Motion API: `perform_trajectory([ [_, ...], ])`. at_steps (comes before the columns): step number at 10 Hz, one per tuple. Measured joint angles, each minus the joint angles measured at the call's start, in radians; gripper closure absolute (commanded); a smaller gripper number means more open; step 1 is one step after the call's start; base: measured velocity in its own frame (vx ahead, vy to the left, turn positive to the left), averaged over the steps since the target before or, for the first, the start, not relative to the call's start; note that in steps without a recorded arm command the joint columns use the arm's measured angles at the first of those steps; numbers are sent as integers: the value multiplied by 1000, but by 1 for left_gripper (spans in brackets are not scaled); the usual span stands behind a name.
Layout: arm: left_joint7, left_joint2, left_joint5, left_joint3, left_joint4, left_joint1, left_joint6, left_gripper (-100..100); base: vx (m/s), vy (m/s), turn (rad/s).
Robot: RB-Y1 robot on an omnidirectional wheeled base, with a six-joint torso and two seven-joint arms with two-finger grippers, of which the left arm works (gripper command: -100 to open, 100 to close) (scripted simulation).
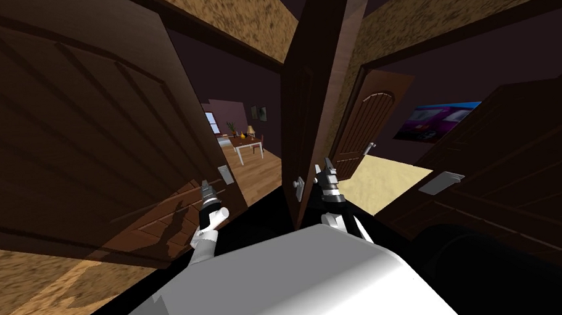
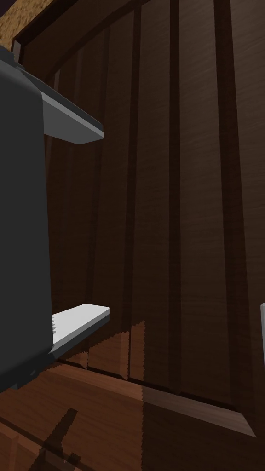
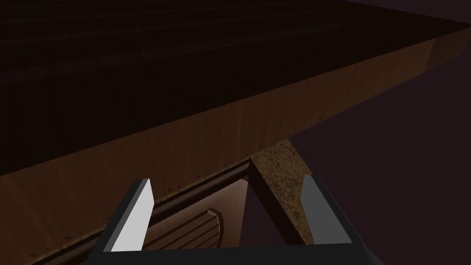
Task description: Pull the door open
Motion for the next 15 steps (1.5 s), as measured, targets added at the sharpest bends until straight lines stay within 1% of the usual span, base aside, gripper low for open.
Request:
perform_trajectory([
  [1,-9,-5,5,10,17,-12,6,-100,29,48,-39],
  [3,-23,-5,13,27,74,-44,1,-100,41,49,-90],
  [4,-31,-8,20,38,99,-58,4,-100,59,64,-87],
  [5,-44,-10,27,52,136,-85,2,-100,60,81,-105],
  [7,-67,-18,39,77,204,-126,2,-100,49,73,-90],
  [8,-74,-22,44,85,242,-139,-6,-100,47,57,-88],
  [9,-83,-27,49,96,268,-156,-7,-100,55,58,-92],
  [10,-96,-31,56,110,291,-175,3,-100,48,60,-76],
  [11,-107,-39,61,120,307,-187,9,-100,25,47,-40],
  [13,-121,-47,66,132,323,-201,16,-100,13,24,-21],
  [14,-123,-47,68,135,338,-208,13,-100,-4,7,-22],
  [15,-123,-47,68,135,340,-209,12,-100,50,-2,-272],
])
